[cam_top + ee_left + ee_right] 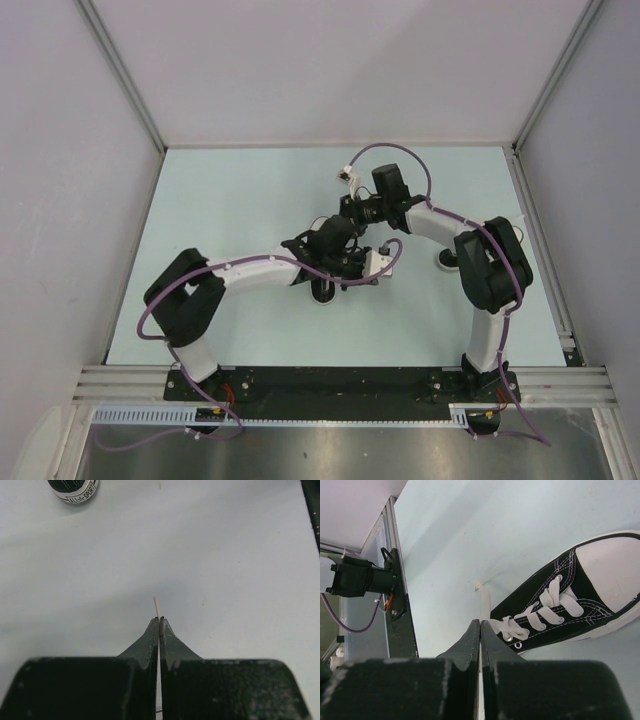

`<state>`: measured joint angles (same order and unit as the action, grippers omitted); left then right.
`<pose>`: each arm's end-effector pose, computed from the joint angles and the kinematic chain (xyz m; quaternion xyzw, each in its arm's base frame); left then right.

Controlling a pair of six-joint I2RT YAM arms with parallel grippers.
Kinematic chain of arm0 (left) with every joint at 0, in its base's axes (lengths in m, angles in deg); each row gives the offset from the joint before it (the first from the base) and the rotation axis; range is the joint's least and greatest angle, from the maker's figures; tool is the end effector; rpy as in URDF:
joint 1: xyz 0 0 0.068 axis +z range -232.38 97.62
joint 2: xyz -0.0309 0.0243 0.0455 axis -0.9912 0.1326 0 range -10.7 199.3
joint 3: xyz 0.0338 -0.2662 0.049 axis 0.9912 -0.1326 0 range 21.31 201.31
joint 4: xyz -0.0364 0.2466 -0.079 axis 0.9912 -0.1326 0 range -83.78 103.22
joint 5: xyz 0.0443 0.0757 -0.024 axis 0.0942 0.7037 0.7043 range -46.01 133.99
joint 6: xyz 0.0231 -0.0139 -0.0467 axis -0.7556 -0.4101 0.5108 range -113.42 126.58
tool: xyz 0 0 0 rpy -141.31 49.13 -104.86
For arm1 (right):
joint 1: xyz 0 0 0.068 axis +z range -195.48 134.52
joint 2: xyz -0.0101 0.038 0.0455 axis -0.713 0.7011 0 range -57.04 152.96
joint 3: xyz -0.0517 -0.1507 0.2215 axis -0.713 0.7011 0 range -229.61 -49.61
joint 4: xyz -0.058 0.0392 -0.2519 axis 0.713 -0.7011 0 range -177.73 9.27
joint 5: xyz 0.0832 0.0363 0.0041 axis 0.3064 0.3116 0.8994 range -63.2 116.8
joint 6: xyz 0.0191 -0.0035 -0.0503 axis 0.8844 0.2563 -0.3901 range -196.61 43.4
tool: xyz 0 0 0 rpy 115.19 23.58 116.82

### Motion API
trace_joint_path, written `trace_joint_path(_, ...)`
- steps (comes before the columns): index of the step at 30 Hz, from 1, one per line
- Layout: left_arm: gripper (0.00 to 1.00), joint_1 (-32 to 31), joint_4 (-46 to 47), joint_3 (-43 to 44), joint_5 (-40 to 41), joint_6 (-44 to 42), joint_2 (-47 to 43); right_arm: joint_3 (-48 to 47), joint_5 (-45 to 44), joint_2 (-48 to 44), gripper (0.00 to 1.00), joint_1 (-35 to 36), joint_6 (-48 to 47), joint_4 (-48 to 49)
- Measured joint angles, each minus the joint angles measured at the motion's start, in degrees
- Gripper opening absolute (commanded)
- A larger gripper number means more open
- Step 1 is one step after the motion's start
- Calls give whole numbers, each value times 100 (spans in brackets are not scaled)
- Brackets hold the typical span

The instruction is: Tie the shoes

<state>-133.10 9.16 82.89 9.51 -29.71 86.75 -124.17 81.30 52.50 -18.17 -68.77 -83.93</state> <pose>0.2169 -0.2971 0.2140 0.6867 0.5413 -0.3172 0.3673 0.3579 0.2175 0.2126 -0.3325 0.7543 0.5099 0.2460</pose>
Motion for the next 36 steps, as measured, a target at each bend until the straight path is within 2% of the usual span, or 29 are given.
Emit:
trace_joint_path(2,11,0,107,-4,15,-50,144,0,46,28,0,-17,-13,0)
trace_joint_path(4,35,0,188,-4,26,-98,254,0,90,52,0,-22,-17,-9)
trace_joint_path(6,46,13,232,-39,22,-122,273,0,144,61,0,-33,-17,-46)
trace_joint_path(7,47,26,254,-79,-11,-144,240,0,160,61,0,-33,-20,-76)
trace_joint_path(11,47,188,273,-699,-208,2,-439,0,199,61,0,-17,-22,-144)
trace_joint_path(15,45,754,111,-1110,-428,505,-1878,0,199,61,0,50,-50,-149)
trace_joint_path(18,45,1456,245,-1266,-470,1067,-2782,0,197,61,0,118,-105,-168)
trace_joint_path(21,46,2398,334,-1528,-452,1650,-3305,0,192,61,0,203,-153,-192)
trace_joint_path(25,50,3097,358,-2079,-470,2201,-3348,0,173,61,0,328,-188,-201)
trace_joint_path(30,50,3141,549,-2684,-535,2667,-3202,0,140,61,0,461,-210,-203)
trace_joint_path(36,48,3141,1386,-2826,-734,2940,-2562,0,138,61,0,496,-210,-197)
